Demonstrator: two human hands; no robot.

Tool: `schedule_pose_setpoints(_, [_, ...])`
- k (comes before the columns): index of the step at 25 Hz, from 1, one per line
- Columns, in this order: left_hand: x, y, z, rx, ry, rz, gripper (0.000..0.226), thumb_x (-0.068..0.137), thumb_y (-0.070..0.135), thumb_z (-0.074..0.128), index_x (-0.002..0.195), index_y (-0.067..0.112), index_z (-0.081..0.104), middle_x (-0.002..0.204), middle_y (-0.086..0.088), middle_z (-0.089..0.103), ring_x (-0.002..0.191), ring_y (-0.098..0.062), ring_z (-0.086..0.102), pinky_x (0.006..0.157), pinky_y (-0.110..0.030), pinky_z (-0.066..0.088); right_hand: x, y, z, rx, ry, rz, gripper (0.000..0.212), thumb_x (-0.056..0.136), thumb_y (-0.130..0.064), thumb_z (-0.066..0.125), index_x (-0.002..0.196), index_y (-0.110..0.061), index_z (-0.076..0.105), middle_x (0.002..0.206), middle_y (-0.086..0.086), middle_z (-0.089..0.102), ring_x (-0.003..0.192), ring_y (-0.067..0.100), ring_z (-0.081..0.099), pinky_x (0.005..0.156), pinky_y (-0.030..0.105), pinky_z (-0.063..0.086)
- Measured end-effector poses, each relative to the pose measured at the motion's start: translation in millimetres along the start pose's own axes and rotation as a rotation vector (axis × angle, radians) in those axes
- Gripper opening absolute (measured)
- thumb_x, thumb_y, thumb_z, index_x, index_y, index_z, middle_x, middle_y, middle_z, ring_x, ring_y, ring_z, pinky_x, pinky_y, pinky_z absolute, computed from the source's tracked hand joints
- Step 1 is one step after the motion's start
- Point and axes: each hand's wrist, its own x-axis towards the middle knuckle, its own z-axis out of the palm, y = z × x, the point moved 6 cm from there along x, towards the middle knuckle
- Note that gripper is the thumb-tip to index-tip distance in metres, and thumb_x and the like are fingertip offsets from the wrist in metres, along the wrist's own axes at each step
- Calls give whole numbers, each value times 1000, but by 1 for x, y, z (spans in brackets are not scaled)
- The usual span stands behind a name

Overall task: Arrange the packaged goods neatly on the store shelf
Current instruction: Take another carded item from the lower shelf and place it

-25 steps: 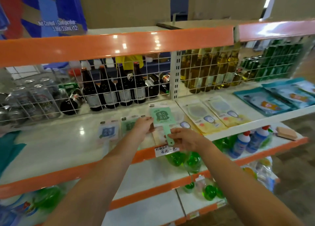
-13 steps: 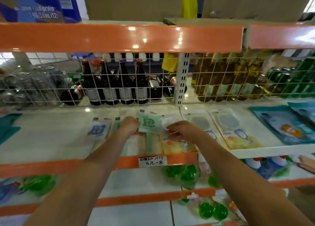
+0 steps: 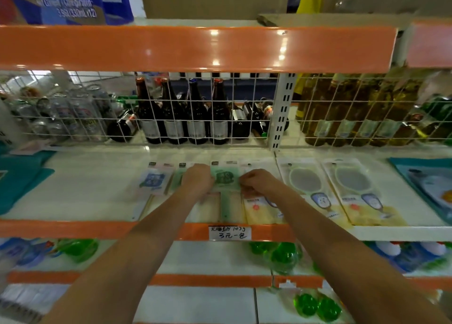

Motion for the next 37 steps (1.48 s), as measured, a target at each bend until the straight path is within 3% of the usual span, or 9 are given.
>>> schedule_pose_setpoints(3, [4, -2, 2, 51, -41, 2, 22, 94, 18, 51, 100, 1, 63, 104, -16, 66, 97, -29, 61, 73, -32, 45, 3, -2, 2, -15, 23, 15, 22, 92, -4, 56, 109, 9, 61, 85, 21, 62, 61, 23, 60, 63, 29, 57])
schedule_pose_setpoints(6, [8, -2, 0, 95, -41, 22, 20, 94, 12, 50, 106, 0, 61, 111, -16, 63, 104, -29, 59, 81, -34, 47, 7, -2, 5, -38, 47, 54, 22, 90, -2, 58, 107, 12, 62, 72, 17, 61, 59, 23, 60, 66, 32, 59])
schedule_pose_setpoints(11, [5, 4, -3, 209, -52, 74, 22, 90, -1, 48, 109, -3, 59, 117, -17, 60, 109, -29, 57, 88, -34, 47, 10, -1, 8, -67, 67, 77, 19, 90, -1, 58, 103, 13, 62, 67, 16, 59, 59, 24, 60, 85, 43, 55])
schedule_pose_setpoints(20, [-10, 14, -10, 337, -1, 180, 27, 89, -7, 41, 109, -2, 58, 114, -15, 61, 105, -28, 59, 85, -33, 48, 3, -5, 10, -132, 68, 82, 23, 89, 0, 56, 108, 12, 62, 71, 18, 63, 64, 26, 63, 85, 44, 56])
schedule_pose_setpoints(25, [-14, 6, -18, 308, 53, 160, 24, 89, 5, 49, 110, 11, 61, 109, -7, 63, 99, -24, 61, 75, -31, 46, -10, -22, 6, -241, 109, -49, 24, 95, -5, 49, 114, 2, 61, 103, 20, 66, 68, 20, 62, 64, 28, 57])
schedule_pose_setpoints(29, [-22, -9, -21, 208, 143, 183, 28, 95, 27, 44, 115, 13, 59, 114, -9, 59, 105, -25, 55, 80, -35, 45, -9, -34, 18, -550, 147, -242, 26, 94, -13, 49, 115, -5, 63, 114, 11, 64, 100, 27, 61, 85, 33, 51])
schedule_pose_setpoints(32, [-35, -20, -17, 268, 110, 153, 38, 97, 34, 38, 127, 16, 52, 128, -8, 51, 120, -26, 45, 93, -39, 42, -6, -30, 35, -739, 114, -298, 32, 92, -17, 51, 123, -12, 59, 122, 8, 59, 108, 25, 56, 84, 29, 47])
schedule_pose_setpoints(37, [-53, -55, -16, 332, 163, 13, 41, 95, 37, 37, 131, 25, 51, 132, -4, 51, 123, -27, 45, 103, -42, 32, -1, -35, 71, -947, 36, -394, 41, 91, -24, 49, 131, -14, 53, 131, 11, 52, 121, 28, 46, 101, 34, 41])
